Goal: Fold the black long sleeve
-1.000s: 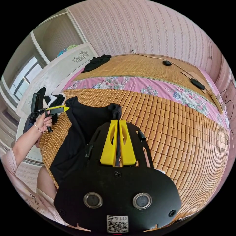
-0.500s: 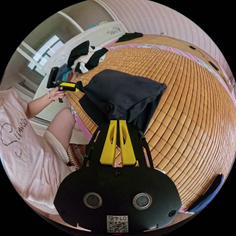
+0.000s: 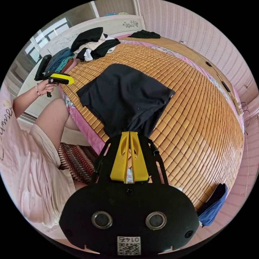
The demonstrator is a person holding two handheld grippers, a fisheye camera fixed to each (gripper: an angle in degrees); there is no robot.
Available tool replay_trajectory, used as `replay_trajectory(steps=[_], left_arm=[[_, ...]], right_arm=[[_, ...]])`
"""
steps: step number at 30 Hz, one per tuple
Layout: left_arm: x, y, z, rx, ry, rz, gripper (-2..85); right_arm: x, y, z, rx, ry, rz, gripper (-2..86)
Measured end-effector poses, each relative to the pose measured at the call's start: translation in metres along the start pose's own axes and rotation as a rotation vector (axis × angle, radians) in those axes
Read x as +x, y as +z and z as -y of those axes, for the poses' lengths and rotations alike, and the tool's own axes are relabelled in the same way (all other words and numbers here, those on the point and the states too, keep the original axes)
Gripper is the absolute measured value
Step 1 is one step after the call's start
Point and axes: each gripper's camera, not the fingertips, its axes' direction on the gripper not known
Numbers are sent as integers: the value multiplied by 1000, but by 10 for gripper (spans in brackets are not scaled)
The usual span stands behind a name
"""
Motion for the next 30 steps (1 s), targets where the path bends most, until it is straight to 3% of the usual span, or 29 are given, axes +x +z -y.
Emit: replay_trajectory(steps=[3, 7, 9, 10, 14, 17, 19, 27, 30], left_arm=[[53, 32, 26, 17, 77, 14, -10], [99, 86, 31, -34, 154, 138, -10], [102, 108, 23, -88, 150, 180, -10], [101, 124, 16, -148, 146, 164, -10], [114, 121, -4, -109, 160, 135, -10], [129, 119, -9, -129, 192, 163, -10], [134, 117, -16, -114, 199, 161, -10], [145, 99, -38, -46, 165, 126, -7], [164, 73, -46, 70, 221, 139, -6]], right_arm=[[-6, 20, 89, 32, -86, -23, -10], [-16, 85, 191, -137, -136, -29, -10], [-22, 126, 212, -315, -153, -55, -10], [-25, 131, 219, -302, -161, -60, -10], [-29, 129, 242, -409, -224, -38, -9], [-25, 115, 260, -349, -218, -113, -9], [-18, 150, 263, -469, -207, -75, -7], [-34, 124, 231, -303, -279, -174, -9], [-39, 92, 188, -194, -266, -206, -9]])
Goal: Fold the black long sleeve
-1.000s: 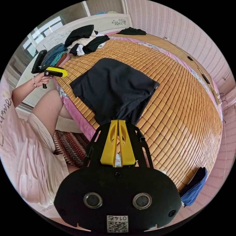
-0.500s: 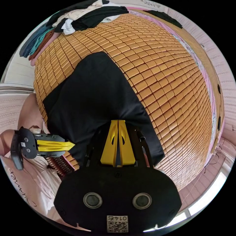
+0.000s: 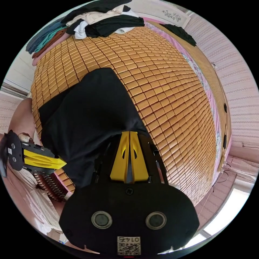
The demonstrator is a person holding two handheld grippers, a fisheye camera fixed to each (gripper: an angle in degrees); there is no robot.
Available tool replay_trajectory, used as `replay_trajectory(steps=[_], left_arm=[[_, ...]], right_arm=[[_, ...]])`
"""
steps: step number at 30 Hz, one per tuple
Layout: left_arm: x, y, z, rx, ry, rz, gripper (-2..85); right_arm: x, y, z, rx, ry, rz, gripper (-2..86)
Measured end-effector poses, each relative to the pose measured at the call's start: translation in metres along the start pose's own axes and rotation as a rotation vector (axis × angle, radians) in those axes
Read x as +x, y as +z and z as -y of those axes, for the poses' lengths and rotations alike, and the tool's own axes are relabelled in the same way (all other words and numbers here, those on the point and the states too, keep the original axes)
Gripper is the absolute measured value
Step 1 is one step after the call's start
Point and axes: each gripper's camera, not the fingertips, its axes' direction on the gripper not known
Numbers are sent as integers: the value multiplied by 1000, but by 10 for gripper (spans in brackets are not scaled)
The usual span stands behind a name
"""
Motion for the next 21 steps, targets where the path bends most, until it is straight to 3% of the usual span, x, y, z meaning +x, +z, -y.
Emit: replay_trajectory(steps=[4, 7, 14, 21], left_arm=[[36, -23, 2, 150, 84, 81, 10], [61, -19, 9, 170, 104, 7, 66], [127, 19, 28, 71, 190, -41, 159], [145, 60, 54, -96, 190, 3, 159]], right_arm=[[0, -25, -108, 56, 190, 28, -5], [5, -25, -203, 76, 401, 136, 17], [-1, 13, -326, 33, 628, 295, 89], [16, 28, -371, 164, 658, 542, 10]])
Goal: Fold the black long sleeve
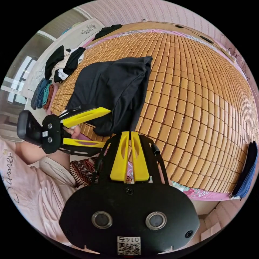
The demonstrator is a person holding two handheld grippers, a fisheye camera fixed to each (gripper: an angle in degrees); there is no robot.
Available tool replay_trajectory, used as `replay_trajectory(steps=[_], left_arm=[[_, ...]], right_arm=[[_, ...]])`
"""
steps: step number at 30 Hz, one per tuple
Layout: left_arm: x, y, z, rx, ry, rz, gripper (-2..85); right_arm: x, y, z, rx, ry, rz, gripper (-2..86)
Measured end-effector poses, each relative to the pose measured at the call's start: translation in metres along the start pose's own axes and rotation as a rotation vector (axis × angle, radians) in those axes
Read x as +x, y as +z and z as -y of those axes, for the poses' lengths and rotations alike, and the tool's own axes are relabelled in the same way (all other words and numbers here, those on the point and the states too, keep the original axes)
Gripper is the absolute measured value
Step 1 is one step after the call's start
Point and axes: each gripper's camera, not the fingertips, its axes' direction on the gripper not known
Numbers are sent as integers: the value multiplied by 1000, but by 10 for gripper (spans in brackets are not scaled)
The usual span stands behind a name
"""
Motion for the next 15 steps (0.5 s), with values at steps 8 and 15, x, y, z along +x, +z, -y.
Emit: replay_trajectory(steps=[8, 15], left_arm=[[-8, -28, -5, -9, -15, -44, 19], [8, -69, -40, -24, 113, -119, 11]], right_arm=[[32, -63, -44, 260, 13, 204, 16], [116, -45, -60, 330, 289, 156, 106]])
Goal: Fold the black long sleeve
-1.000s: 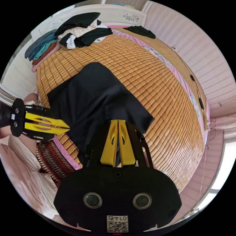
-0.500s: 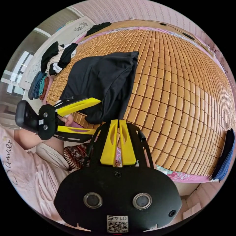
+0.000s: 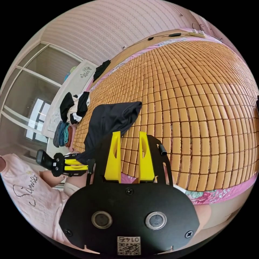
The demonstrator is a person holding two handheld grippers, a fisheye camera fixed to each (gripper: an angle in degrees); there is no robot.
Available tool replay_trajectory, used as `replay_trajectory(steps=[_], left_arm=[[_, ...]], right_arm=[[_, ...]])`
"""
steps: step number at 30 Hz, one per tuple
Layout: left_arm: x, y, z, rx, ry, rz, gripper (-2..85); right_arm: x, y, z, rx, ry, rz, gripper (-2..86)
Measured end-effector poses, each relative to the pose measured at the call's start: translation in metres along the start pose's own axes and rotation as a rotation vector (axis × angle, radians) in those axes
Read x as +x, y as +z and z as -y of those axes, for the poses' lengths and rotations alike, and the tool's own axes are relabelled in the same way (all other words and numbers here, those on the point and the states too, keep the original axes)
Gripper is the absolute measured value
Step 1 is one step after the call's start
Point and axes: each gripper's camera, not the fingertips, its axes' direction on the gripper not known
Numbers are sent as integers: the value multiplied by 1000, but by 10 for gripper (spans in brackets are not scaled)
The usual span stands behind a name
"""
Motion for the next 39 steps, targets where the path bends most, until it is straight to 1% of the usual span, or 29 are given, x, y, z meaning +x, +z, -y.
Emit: replay_trajectory(steps=[3, 4, 5, 7, 9, 12, 15, 17, 19, 20, 22, 24, 27, 29, 31, 35, 36, 39], left_arm=[[7, -9, -13, -15, 33, -18, 10], [7, -11, -16, -19, 34, -20, 9], [7, -12, -19, -22, 40, -26, 9], [5, -12, -20, -21, 55, -20, 9], [2, -12, -18, -25, 63, -22, 9], [-3, -18, -12, 16, 74, -53, 8], [-5, -29, 3, 128, 55, -152, 8], [-10, -40, 14, 258, -13, -257, 9], [-19, -47, 16, 349, -90, -318, 9], [-28, -51, 13, 390, -142, -330, 10], [-43, -55, 4, 419, -222, -315, 11], [-59, -54, -9, 407, -286, -293, 12], [-75, -39, -28, 316, -345, -205, 19], [-84, -10, -35, 188, -372, -162, 27], [-92, 10, -39, 102, -397, -184, 32], [-112, 17, -49, 42, -482, -235, 33], [-114, 16, -50, 34, -487, -237, 32], [-125, 10, -57, -61, -519, -210, 9]], right_arm=[[16, 14, 7, -2, 53, 26, 106], [19, 23, 9, -59, 62, -2, 91], [19, 24, 9, -51, 62, -21, 84], [20, 24, 4, -52, 40, -26, 41], [26, 15, -1, -53, 40, 17, 27], [34, -19, -9, -9, 24, 78, 15], [29, -71, -12, 57, -19, 67, 11], [19, -108, -12, 109, -55, 39, 10], [-1, -146, -3, 147, -112, -15, 11], [-8, -152, 1, 149, -129, -26, 11], [-37, -154, 23, 108, -205, -44, 12], [-63, -131, 43, 29, -273, -43, 15], [-95, -57, 67, -116, -342, -109, 25], [-105, -9, 74, -207, -355, -175, 36], [-115, 33, 74, -274, -365, -268, 54], [-131, 35, 67, -233, -418, -321, 62], [-133, 28, 65, -216, -421, -314, 62], [-135, 11, 62, -197, -418, -327, 57]])
